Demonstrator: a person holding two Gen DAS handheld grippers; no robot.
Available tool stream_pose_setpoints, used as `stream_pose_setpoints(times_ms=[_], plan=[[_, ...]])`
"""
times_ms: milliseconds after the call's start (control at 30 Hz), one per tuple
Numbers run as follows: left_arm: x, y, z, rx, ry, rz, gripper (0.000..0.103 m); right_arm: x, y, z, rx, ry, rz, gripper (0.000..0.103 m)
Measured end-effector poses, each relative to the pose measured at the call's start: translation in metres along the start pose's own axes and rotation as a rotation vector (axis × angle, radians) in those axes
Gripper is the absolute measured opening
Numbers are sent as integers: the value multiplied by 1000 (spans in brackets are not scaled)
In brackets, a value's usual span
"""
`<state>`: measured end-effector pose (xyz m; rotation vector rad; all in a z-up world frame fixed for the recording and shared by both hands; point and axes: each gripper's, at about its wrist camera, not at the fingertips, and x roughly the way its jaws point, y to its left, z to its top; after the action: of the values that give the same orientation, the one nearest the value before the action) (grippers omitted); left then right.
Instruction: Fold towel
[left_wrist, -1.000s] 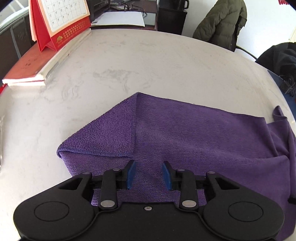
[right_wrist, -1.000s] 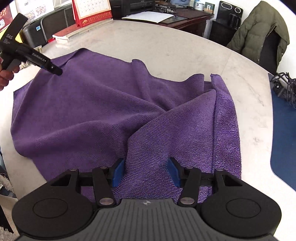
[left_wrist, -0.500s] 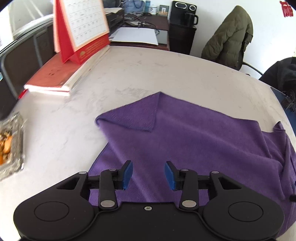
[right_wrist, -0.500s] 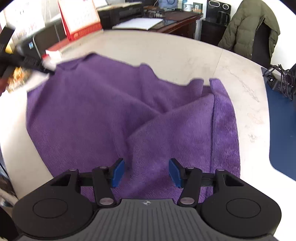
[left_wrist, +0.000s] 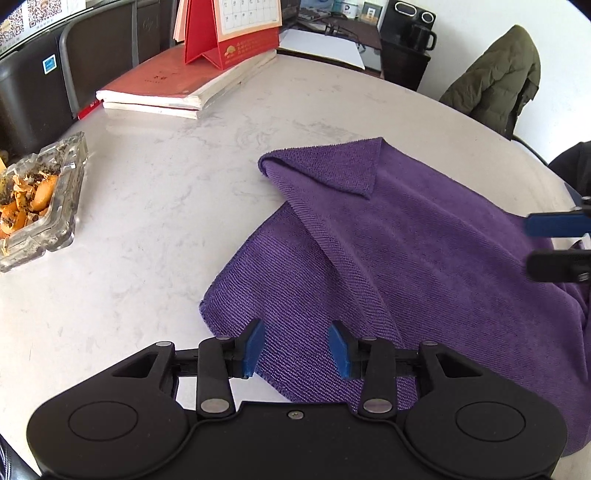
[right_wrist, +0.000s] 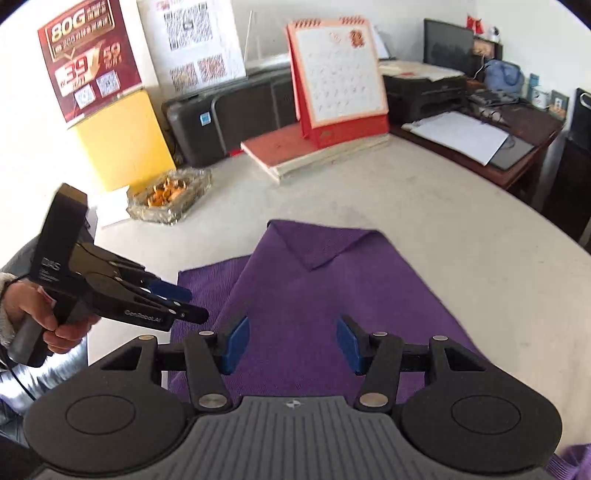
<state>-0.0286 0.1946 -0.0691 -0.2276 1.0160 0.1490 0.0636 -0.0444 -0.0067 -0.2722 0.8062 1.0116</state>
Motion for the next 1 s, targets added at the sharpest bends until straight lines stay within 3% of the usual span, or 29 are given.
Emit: stream_pose_setpoints(times_ms=[500,567,700,800,1000], plan=[[-26,12,-40,-4,45,103,42,95,-16,7,-65,157,-97,54],[-28,18,-38,-43,63,100,43,102,-15,11,-70,173,-104,54],[-42,26,-23,-69,-21,65,44,92,7,32,-166,107,-51,54],[-41,27,-3,-78,-63,14,47,103,11,45,-176,99,-58,54],[2,21,11,-49,2,2,44,144,11,65,-174,126,-107,54]])
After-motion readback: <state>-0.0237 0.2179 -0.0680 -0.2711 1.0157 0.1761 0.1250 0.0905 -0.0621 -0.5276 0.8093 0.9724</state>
